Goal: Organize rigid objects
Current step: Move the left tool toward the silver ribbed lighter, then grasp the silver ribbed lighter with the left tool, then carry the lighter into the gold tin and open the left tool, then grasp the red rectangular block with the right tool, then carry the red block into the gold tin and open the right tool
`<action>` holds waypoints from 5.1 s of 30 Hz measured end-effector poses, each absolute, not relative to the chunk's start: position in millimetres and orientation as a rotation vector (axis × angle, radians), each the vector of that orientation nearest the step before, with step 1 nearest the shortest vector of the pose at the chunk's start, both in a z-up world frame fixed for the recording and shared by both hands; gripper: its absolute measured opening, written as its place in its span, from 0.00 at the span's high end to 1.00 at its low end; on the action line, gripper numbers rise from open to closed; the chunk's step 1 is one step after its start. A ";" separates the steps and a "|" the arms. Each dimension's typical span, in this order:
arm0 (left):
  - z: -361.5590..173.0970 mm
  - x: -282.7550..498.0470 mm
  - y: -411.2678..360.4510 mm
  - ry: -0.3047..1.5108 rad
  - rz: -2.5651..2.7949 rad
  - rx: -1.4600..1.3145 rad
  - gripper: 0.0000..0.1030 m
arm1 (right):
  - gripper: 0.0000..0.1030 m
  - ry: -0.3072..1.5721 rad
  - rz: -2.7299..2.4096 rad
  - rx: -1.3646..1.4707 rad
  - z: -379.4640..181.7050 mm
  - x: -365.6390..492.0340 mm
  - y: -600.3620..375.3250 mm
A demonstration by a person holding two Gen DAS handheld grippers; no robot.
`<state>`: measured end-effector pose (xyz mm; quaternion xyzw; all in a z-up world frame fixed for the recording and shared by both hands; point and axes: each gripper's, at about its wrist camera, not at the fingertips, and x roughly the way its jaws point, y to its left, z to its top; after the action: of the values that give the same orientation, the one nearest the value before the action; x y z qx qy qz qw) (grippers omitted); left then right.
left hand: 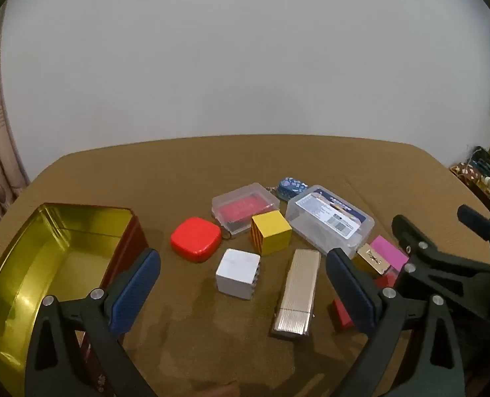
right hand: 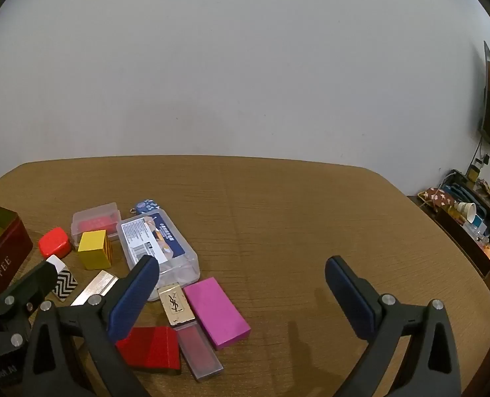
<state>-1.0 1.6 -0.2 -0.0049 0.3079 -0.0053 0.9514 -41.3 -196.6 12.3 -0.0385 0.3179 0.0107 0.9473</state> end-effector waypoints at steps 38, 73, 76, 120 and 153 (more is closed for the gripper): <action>-24.7 22.8 -24.0 1.007 -0.211 0.009 0.48 | 0.00 0.758 -0.037 0.073 -22.9 6.0 -274.9; 55.6 0.0 47.4 0.980 0.020 0.131 0.75 | 0.00 0.796 -0.006 0.142 -28.3 12.2 -275.7; 38.8 21.1 97.4 1.057 0.099 0.119 0.75 | 0.00 0.798 -0.010 0.139 -29.4 12.6 -272.9; 47.4 -167.6 88.4 0.876 0.286 -0.172 0.16 | 0.07 1.018 1.092 -0.593 5.7 -27.6 -123.1; 43.5 -206.7 80.7 0.846 0.295 -0.099 0.16 | 0.71 1.256 1.016 -0.008 76.5 22.1 3.5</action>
<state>-206.7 80.7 43.5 -0.0478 0.4087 0.1424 0.9002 22.1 3.5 76.5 -0.0034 0.5619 0.4546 0.6910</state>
